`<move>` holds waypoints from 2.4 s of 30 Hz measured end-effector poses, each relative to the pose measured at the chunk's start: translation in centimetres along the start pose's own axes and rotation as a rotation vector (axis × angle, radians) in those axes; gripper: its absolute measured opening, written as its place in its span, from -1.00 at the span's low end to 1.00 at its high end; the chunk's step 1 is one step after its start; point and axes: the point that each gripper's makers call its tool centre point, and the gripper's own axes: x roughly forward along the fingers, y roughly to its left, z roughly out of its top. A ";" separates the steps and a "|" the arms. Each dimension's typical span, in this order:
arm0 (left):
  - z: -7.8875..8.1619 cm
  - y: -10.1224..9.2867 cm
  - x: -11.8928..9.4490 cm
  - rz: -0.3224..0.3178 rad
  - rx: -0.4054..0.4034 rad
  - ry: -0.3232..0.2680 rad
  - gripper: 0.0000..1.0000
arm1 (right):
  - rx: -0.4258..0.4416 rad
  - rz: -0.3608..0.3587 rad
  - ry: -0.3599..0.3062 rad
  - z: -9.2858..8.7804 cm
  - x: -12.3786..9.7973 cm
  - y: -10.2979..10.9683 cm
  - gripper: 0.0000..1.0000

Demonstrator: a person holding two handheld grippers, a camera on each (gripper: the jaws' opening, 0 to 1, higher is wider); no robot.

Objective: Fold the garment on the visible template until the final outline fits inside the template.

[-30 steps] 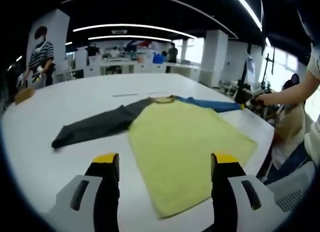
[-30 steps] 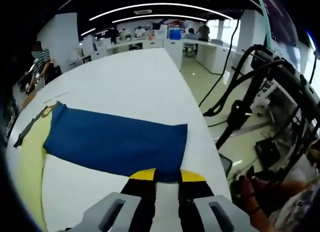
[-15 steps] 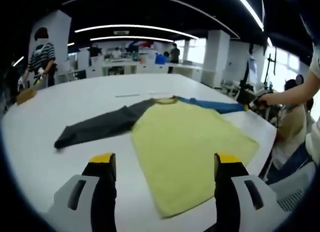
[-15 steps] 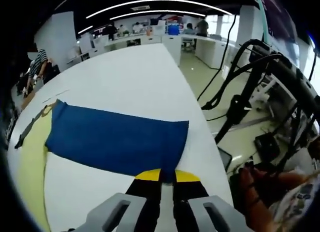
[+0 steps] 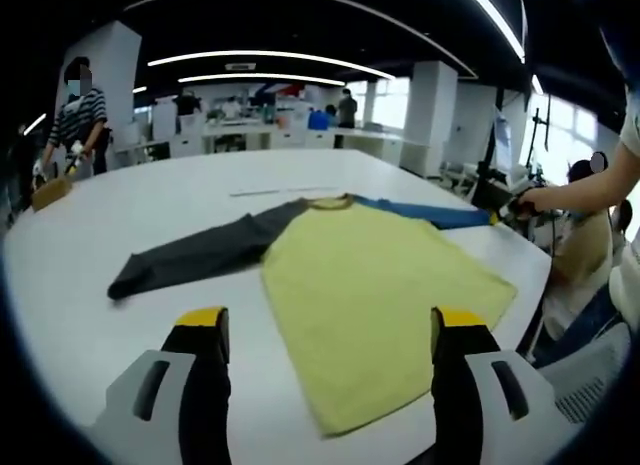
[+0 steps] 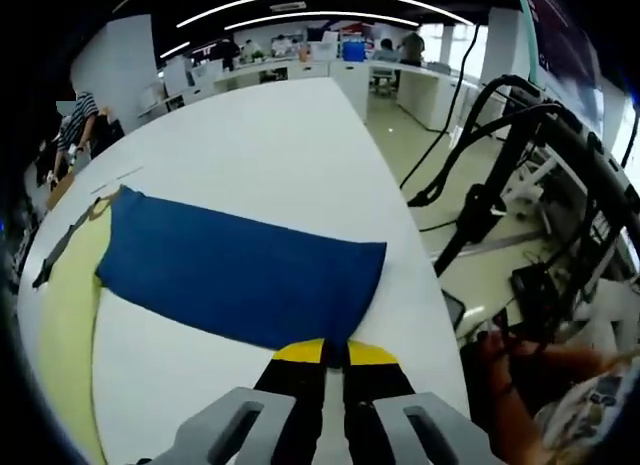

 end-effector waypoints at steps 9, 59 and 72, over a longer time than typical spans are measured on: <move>0.0 0.2 0.0 -0.004 0.008 -0.003 0.66 | 0.015 0.024 -0.001 -0.1 0.0 0.2 -1.00; 1.1 -1.3 -0.1 -0.054 0.073 0.001 0.72 | -0.011 0.228 -0.170 5.1 -2.8 10.4 -1.00; 1.2 -1.6 -0.1 -0.060 0.069 -0.002 0.72 | -0.073 0.275 -0.198 6.4 -3.1 14.0 -1.00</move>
